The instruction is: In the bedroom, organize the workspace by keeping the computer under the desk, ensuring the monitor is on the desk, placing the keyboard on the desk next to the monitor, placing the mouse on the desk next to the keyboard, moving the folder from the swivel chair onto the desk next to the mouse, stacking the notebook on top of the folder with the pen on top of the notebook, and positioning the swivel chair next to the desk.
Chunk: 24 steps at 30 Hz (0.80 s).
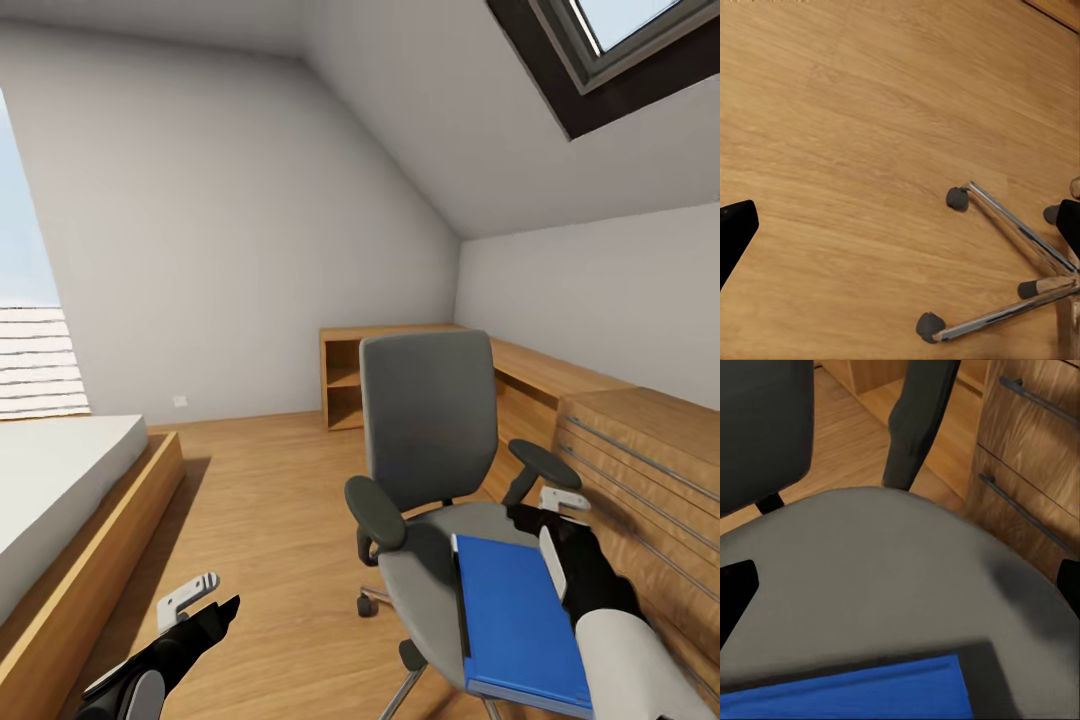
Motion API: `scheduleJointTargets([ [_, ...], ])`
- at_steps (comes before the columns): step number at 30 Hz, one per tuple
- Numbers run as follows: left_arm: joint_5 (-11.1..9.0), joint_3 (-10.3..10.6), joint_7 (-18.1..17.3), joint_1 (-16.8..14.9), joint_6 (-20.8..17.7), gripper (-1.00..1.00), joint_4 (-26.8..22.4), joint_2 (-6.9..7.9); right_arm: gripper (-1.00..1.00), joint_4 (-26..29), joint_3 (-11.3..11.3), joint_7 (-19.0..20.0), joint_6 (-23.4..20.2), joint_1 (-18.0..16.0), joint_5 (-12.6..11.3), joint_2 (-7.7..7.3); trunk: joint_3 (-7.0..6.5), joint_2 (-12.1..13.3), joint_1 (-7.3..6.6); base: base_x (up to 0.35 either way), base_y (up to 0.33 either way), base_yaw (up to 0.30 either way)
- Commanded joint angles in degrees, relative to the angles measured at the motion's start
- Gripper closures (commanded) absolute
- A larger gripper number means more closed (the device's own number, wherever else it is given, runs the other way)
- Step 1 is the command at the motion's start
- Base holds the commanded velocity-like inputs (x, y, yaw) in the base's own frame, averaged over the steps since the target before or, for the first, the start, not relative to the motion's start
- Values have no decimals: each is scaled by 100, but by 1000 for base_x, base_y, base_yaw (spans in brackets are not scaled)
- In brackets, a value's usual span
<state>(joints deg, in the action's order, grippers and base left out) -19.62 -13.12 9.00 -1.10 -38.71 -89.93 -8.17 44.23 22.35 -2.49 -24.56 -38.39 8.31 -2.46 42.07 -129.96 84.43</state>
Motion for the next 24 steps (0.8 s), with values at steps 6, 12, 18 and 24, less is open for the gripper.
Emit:
scheduleJointTargets([
  [6, -62, -6, 35, -4, -24, -100, -7, -5, -100, 697, 6, 11, -391, 292, 50, 206, 4, -3, -1, 0, 0, 0],
  [12, -68, -6, 32, -4, -23, -100, -7, -1, -100, 842, 6, 11, -462, 367, 38, 257, 4, -3, -1, 0, 0, 0],
  [18, -68, -6, 27, -4, -23, -100, -10, -1, -100, 865, 10, 8, -477, 375, 28, 281, 4, -3, -1, -1, 0, 0],
  [24, -68, -6, 23, -4, -30, -100, -9, -1, -100, 922, 20, 3, -479, 376, 18, 388, 4, -3, -1, -166, 56, 0],
])
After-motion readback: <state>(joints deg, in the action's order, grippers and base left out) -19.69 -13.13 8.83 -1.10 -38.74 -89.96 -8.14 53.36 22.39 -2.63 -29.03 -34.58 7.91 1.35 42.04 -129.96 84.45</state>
